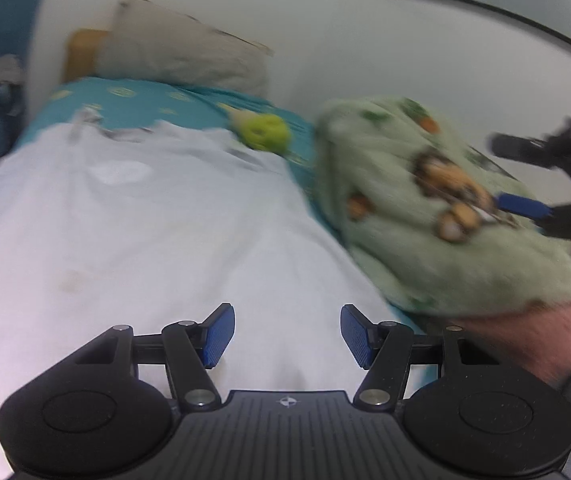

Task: Fold clothes

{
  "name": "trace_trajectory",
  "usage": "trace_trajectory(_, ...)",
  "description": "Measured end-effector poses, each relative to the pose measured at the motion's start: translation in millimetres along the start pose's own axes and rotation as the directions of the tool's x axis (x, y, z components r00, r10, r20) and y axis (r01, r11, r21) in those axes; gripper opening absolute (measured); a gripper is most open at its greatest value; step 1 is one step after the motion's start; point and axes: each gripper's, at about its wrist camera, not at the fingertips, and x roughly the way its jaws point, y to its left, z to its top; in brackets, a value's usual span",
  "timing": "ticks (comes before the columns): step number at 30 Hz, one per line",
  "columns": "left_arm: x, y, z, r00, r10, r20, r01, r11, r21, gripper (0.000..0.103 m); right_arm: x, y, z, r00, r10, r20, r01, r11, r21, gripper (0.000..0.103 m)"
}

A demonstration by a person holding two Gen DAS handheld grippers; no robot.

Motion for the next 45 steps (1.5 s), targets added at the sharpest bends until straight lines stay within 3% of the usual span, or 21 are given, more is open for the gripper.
trace_trajectory(3,21.2,-27.4,-13.8,0.993,-0.076,-0.086,0.082,0.995,0.062,0.059,3.4,-16.7,2.6,1.000,-0.005,-0.002,0.005,0.999,0.047,0.090)
trace_trajectory(9,64.7,-61.2,-42.8,0.961,-0.144,-0.238,0.181,0.973,0.143,0.042,4.1,-38.1,1.1,1.000,0.015,-0.015,-0.014,0.995,0.102,0.090)
trace_trajectory(12,81.0,-72.2,-52.5,0.940,-0.158,-0.302,0.212,0.965,0.154,0.016,5.8,-42.5,-0.3,0.999,0.028,-0.026,-0.024,0.992,0.122,0.090)
trace_trajectory(13,83.5,-75.7,-55.3,0.933,-0.167,-0.318,0.225,0.962,0.154,0.003,6.8,-43.4,-0.8,0.999,0.033,-0.031,-0.029,0.991,0.127,0.090)
trace_trajectory(16,84.0,-90.6,-55.7,0.920,-0.235,-0.313,0.294,0.943,0.155,0.000,9.4,-43.9,-1.2,0.998,0.043,-0.037,-0.038,0.991,0.128,0.090)
trace_trajectory(19,92.8,-103.6,-52.2,0.890,-0.316,-0.329,0.363,0.927,0.092,0.000,11.6,-44.3,-1.2,0.998,0.056,-0.040,-0.051,0.990,0.128,0.090)
trace_trajectory(22,107.2,-120.0,-49.3,0.890,-0.301,-0.341,0.355,0.929,0.107,0.000,13.4,-44.6,-1.1,0.998,0.053,-0.043,-0.048,0.992,0.119,0.090)
trace_trajectory(27,97.1,-115.6,-41.0,0.940,-0.204,-0.273,0.260,0.948,0.185,0.004,13.7,-50.0,-1.1,0.997,0.055,-0.050,-0.048,0.991,0.128,0.090)
trace_trajectory(30,82.5,-99.4,-37.8,0.969,-0.143,-0.200,0.181,0.965,0.192,0.030,15.2,-50.5,0.3,0.997,0.067,-0.049,-0.060,0.989,0.132,0.090)
trace_trajectory(31,80.1,-95.0,-38.1,0.976,-0.122,-0.183,0.158,0.967,0.198,0.044,16.1,-49.9,0.3,0.996,0.068,-0.051,-0.061,0.990,0.130,0.090)
trace_trajectory(32,78.0,-90.9,-38.7,0.981,-0.101,-0.167,0.135,0.969,0.206,0.047,16.9,-49.2,0.2,0.996,0.069,-0.052,-0.062,0.990,0.128,0.090)
trace_trajectory(37,89.7,-75.5,-49.0,0.974,-0.063,-0.217,0.101,0.980,0.169,0.046,19.8,-45.6,-1.7,0.995,0.071,-0.065,-0.064,0.991,0.114,0.090)
trace_trajectory(42,92.1,-77.1,-55.5,0.956,-0.116,-0.271,0.163,0.974,0.159,0.041,22.0,-43.1,-4.0,0.994,0.073,-0.079,-0.064,0.992,0.110,0.090)
trace_trajectory(45,98.7,-75.5,-58.1,0.948,-0.132,-0.288,0.176,0.976,0.131,0.033,23.6,-40.7,-6.3,0.993,0.076,-0.089,-0.066,0.992,0.107,0.090)
